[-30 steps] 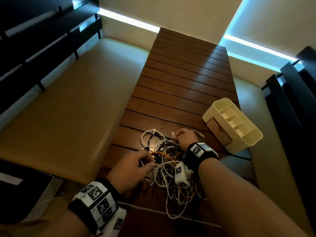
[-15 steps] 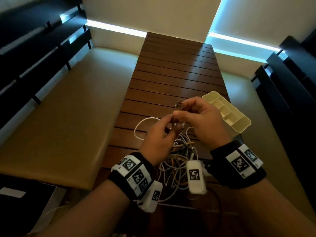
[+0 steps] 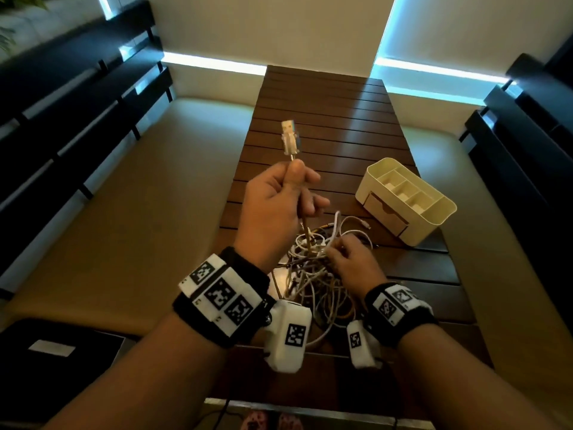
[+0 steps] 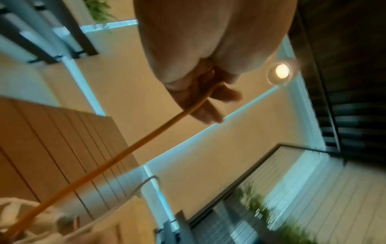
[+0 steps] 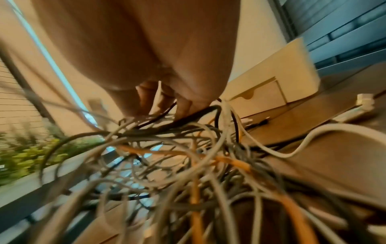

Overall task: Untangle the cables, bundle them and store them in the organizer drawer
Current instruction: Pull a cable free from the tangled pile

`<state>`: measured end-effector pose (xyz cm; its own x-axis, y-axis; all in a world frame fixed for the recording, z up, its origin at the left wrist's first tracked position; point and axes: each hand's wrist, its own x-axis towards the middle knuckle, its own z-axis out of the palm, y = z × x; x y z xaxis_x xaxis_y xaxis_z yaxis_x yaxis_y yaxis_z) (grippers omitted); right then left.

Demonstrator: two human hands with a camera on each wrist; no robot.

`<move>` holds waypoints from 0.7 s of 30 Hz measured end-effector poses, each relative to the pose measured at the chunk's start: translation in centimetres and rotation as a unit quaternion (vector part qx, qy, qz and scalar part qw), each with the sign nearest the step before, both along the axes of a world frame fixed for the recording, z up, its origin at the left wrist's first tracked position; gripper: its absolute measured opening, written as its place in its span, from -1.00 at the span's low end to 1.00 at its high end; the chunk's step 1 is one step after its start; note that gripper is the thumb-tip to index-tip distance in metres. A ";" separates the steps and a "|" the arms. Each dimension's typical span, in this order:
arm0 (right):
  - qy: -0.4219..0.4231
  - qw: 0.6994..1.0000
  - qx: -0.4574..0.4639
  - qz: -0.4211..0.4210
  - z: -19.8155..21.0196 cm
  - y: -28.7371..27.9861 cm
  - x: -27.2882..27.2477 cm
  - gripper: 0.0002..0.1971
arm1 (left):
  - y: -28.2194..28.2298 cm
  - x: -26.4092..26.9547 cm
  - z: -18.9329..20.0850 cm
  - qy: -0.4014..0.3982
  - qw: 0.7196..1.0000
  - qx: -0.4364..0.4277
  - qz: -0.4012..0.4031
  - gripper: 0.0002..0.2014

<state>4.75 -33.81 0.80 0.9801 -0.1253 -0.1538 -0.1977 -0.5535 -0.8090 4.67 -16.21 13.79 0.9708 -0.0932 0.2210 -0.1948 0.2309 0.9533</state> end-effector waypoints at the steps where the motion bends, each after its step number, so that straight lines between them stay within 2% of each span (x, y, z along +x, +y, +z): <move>1: 0.024 0.999 -0.046 -0.009 0.0 -0.7 0.6 -0.86 | 0.4 -0.3 0.4 0.015 0.999 -0.032 -0.003 -0.70; 4: 0.066 0.974 -0.217 0.001 1.1 -2.2 1.8 -0.83 | 1.4 -1.0 1.0 0.035 0.997 -0.067 -0.004 -0.75; 5: 0.054 0.962 -0.266 -0.004 2.1 -2.1 1.9 -0.84 | 1.6 -1.1 0.8 0.044 0.997 -0.065 -0.002 -0.77; 7: -0.027 0.947 -0.319 -0.008 4.8 -1.3 1.4 -0.84 | 1.9 -1.1 0.3 0.070 0.996 -0.054 -0.001 -0.78; 8: -0.091 0.949 -0.303 -0.001 6.1 -0.7 0.7 -0.83 | 1.9 -1.1 -0.1 0.081 0.996 -0.048 0.000 -0.78; 9: -0.144 0.958 -0.249 0.015 7.4 0.3 -0.3 -0.79 | 1.9 -1.1 -0.3 0.088 0.995 -0.043 -0.001 -0.78; 10: -0.164 0.973 -0.157 0.040 8.5 1.3 -1.3 -0.73 | 1.8 -1.2 -0.4 0.093 0.995 -0.041 -0.004 -0.78; 12: -0.118 0.986 0.022 0.114 9.5 3.8 -3.3 -0.64 | 1.6 -1.4 -0.2 0.098 0.994 -0.045 -0.023 -0.78; 14: -0.071 0.980 0.093 0.160 8.4 5.6 -4.2 -0.74 | 1.5 -1.7 0.3 0.100 0.993 -0.047 -0.039 -0.77; 15: -0.064 0.981 0.097 0.158 7.3 6.0 -4.2 -0.85 | 1.6 -1.8 0.7 0.101 0.993 -0.047 -0.038 -0.76; 16: -0.064 0.983 0.084 0.151 6.3 6.1 -4.0 -0.86 | 1.8 -1.8 1.2 0.100 0.993 -0.049 -0.032 -0.75; 18: -0.050 0.987 0.033 0.152 4.1 5.3 -3.4 -0.78 | 2.6 -1.8 2.5 0.091 0.993 -0.069 -0.015 -0.73; 21: -0.024 0.982 -0.060 0.177 1.8 3.7 -2.6 -0.77 | 4.0 -1.8 4.0 0.060 0.995 -0.081 -0.004 -0.71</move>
<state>2.19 -30.14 2.57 0.9713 0.2104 -0.1107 0.0614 -0.6720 -0.7380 2.91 -12.25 17.79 0.9904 -0.0737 0.1166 -0.0797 0.3844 0.9197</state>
